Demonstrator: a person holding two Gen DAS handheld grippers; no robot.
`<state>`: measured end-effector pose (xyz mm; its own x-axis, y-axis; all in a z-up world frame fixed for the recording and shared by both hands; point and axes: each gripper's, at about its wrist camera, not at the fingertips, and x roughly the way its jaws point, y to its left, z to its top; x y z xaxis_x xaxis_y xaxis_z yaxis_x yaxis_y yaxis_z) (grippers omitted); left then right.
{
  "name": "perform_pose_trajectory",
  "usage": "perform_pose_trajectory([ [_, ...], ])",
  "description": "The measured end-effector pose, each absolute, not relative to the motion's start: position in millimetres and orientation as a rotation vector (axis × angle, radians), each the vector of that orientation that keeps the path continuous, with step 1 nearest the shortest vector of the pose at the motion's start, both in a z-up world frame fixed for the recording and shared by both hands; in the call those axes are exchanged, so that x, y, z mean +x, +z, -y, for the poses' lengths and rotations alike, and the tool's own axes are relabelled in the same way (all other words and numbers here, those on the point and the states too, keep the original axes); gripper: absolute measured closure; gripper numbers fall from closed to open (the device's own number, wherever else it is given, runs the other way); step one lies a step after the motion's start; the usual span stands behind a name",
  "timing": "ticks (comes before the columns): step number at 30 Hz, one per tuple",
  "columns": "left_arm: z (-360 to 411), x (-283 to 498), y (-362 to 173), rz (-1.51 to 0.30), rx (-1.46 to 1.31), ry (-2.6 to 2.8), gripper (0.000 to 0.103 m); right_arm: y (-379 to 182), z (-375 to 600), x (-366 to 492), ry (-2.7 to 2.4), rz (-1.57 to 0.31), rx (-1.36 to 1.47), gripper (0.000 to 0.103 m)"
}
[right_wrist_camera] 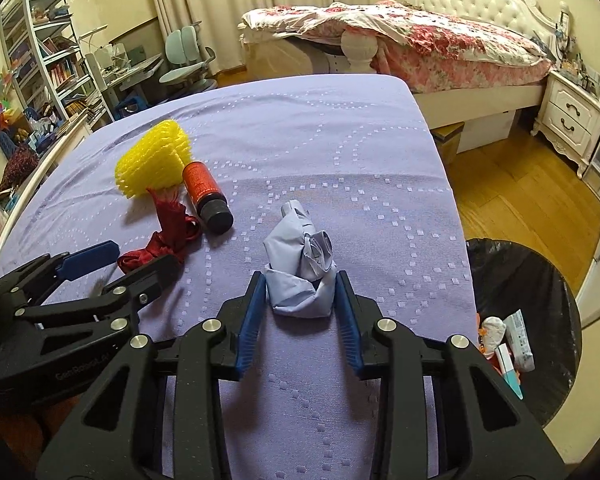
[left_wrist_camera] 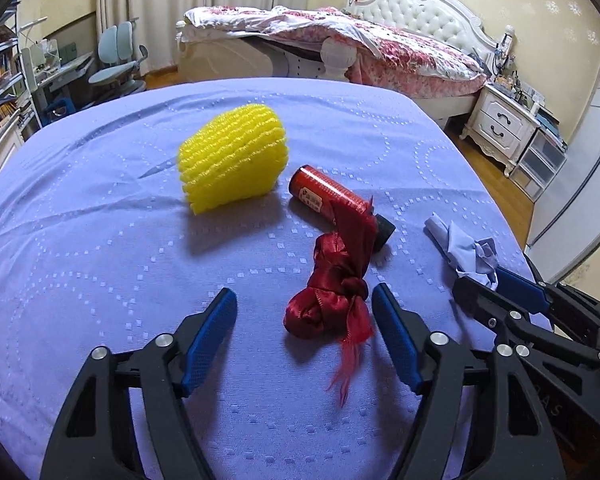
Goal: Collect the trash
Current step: 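Grasp the red ribbon with the left tool while the right tool holds the white cloth, then carry the red ribbon and white cloth over the black bin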
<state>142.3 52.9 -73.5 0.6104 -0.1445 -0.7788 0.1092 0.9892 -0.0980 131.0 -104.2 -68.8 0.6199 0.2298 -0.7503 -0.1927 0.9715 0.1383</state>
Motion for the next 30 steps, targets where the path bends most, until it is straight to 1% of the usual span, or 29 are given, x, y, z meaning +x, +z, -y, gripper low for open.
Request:
perform_pose_trajectory([
  [4,-50.8,136.6,-73.7,-0.899,-0.024,-0.168,0.042,-68.7,104.4,131.1,0.242,-0.869,0.045,0.068],
  [7,-47.0,132.1,-73.6,-0.891,0.0,-0.178,0.052,-68.2,103.2,130.4,0.24,-0.868,0.042,0.068],
  [9,-45.2,130.6,-73.2,-0.887,0.014,-0.184,0.061,-68.2,102.1,129.1,0.239,-0.868,0.039,0.068],
  [14,-43.6,126.3,-72.8,-0.877,0.028,-0.183,0.07,-68.2,100.6,126.5,0.237,-0.866,0.034,0.068],
  [15,-44.0,124.8,-72.8,-0.876,0.029,-0.183,0.074,-68.2,100.6,126.7,0.237,-0.866,0.035,0.068],
  [23,-46.2,112.3,-71.6,-0.865,0.021,-0.178,0.078,-67.5,98.8,116.3,0.246,-0.865,0.033,0.068],
  [30,-51.5,100.6,-69.5,-0.853,-0.003,-0.166,0.079,-67.6,96.1,103.0,0.251,-0.861,0.031,0.069],
])
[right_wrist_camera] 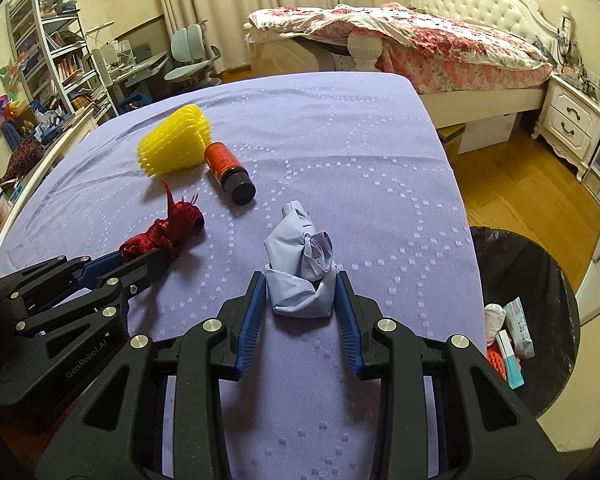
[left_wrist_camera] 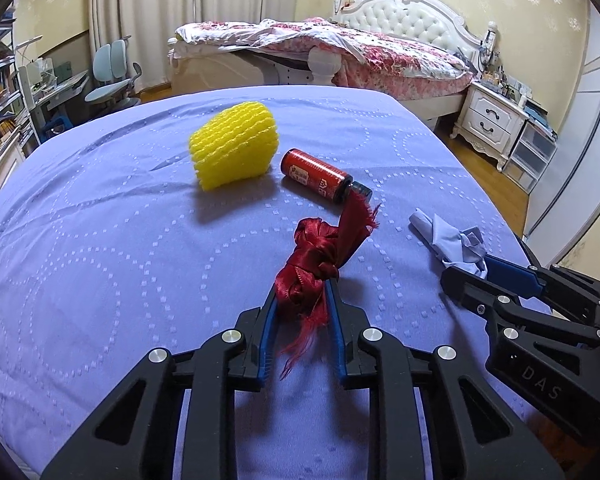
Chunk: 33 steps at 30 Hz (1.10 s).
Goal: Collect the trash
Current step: 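Carry the red ribbon and white cloth over the black bin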
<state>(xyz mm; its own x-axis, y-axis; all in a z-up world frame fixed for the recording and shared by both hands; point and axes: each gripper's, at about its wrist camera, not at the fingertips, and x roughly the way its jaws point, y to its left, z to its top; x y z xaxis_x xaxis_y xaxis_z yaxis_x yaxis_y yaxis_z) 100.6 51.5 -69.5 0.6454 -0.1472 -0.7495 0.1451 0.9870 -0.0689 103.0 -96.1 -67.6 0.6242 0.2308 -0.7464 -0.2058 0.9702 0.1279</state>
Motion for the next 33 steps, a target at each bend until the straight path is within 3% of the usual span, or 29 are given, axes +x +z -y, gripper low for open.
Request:
perform_pose_trajectory([
  [17,-38.8,77.6,-54.8,-0.805,-0.042,-0.204,0.079,-56.7,121.8,64.4,0.22,-0.824,0.065,0.069],
  [33,32.6,82.4,-46.8,-0.789,0.004,-0.341,0.079,-44.7,200.0,48.2,0.057,-0.75,0.145,0.069],
])
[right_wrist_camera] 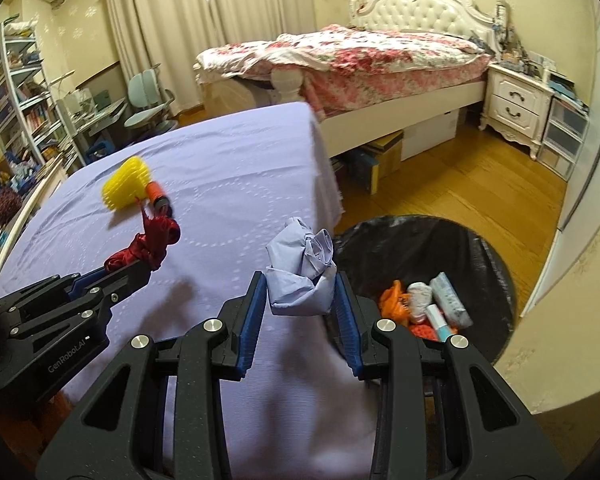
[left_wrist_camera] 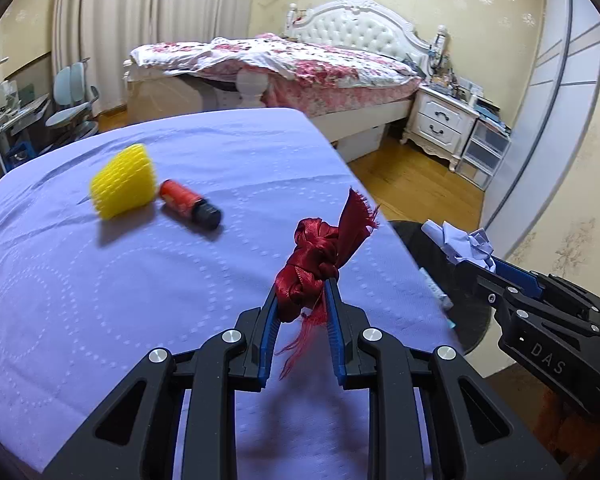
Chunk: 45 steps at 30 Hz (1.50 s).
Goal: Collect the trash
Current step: 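Carry the red ribbon and white cloth over the black bin, then open both tools to drop the ribbon and cloth into the bin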
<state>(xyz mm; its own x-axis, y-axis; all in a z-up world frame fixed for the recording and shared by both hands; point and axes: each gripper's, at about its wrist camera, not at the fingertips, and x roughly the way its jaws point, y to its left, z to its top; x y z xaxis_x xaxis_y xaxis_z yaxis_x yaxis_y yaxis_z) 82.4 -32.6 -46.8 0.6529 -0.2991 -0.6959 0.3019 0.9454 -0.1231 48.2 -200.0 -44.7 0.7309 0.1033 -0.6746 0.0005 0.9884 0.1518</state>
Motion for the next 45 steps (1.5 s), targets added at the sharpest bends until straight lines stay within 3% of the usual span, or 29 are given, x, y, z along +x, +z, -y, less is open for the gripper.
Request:
perform_pose_trajectory([
  [28,164.5,111.8,-66.1,-0.827,0.163,-0.505,0.079,-71.6,322.0,51.6,-0.158,-0.735,0.293,0.069],
  [32,163.4,112.9,-70.2,-0.837,0.177,-0.492,0.052,-78.7,325.7,52.6,-0.176,-0.748,0.305,0.067],
  [36,159.0,111.1,-67.3,-0.827,0.169,-0.476,0.037,-81.5,327.7,52.1,-0.2,-0.754,0.311,0.057],
  [45,139.1,105.7,-61.6,-0.799,0.168,-0.407,0.029,-76.5,324.1,51.0,-0.203,-0.741,0.298,0.044],
])
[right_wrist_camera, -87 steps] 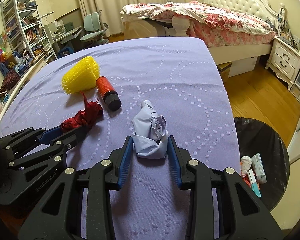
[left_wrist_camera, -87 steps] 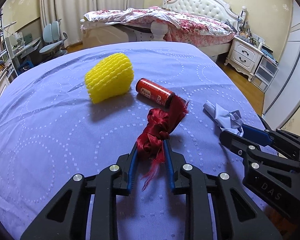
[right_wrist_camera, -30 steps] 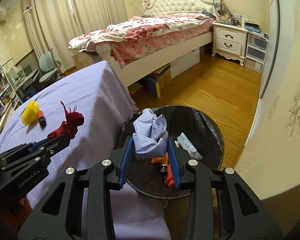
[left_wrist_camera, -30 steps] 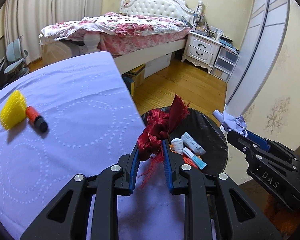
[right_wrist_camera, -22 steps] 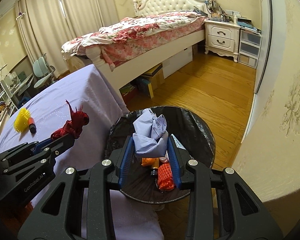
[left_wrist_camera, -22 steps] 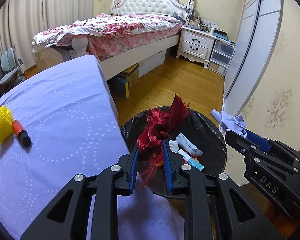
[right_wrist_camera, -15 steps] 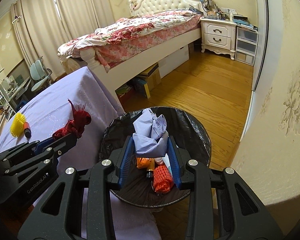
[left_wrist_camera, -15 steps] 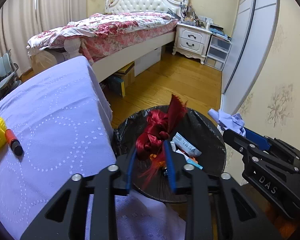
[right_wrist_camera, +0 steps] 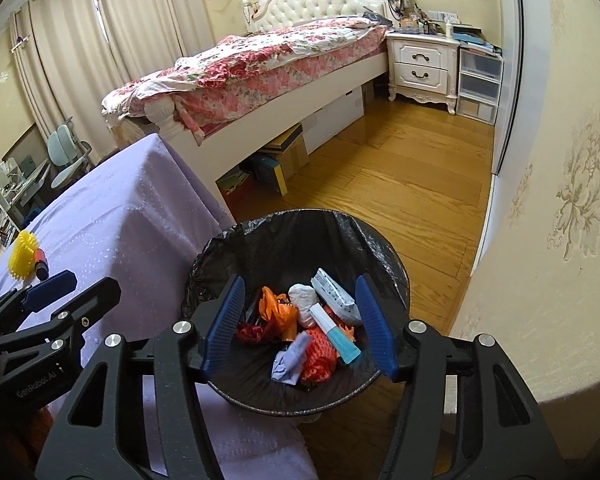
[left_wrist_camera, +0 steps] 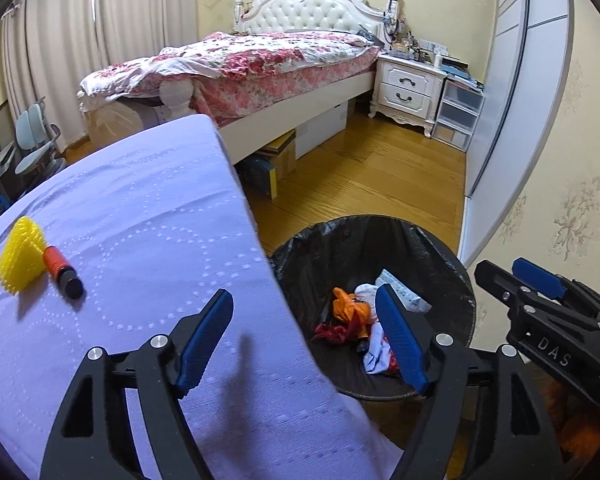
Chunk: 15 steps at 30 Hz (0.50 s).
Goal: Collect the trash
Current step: 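Open both tools to drop the ribbon and cloth into the bin, then move both tools back toward the yellow net and red can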
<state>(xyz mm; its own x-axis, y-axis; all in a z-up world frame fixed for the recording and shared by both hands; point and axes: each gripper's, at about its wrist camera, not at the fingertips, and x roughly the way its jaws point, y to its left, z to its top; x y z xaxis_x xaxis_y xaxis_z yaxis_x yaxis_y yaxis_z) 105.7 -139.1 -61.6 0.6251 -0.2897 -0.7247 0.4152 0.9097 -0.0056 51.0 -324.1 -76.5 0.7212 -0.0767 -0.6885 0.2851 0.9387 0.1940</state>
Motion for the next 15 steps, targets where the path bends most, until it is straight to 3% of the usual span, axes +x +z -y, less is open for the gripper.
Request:
perform_pose_trajectory([
  [15,37.8,103.5,-52.8,-0.754,0.134,-0.181,0.026,-60.7,245.0,71.6,0.005,-0.765,0.225,0.039],
])
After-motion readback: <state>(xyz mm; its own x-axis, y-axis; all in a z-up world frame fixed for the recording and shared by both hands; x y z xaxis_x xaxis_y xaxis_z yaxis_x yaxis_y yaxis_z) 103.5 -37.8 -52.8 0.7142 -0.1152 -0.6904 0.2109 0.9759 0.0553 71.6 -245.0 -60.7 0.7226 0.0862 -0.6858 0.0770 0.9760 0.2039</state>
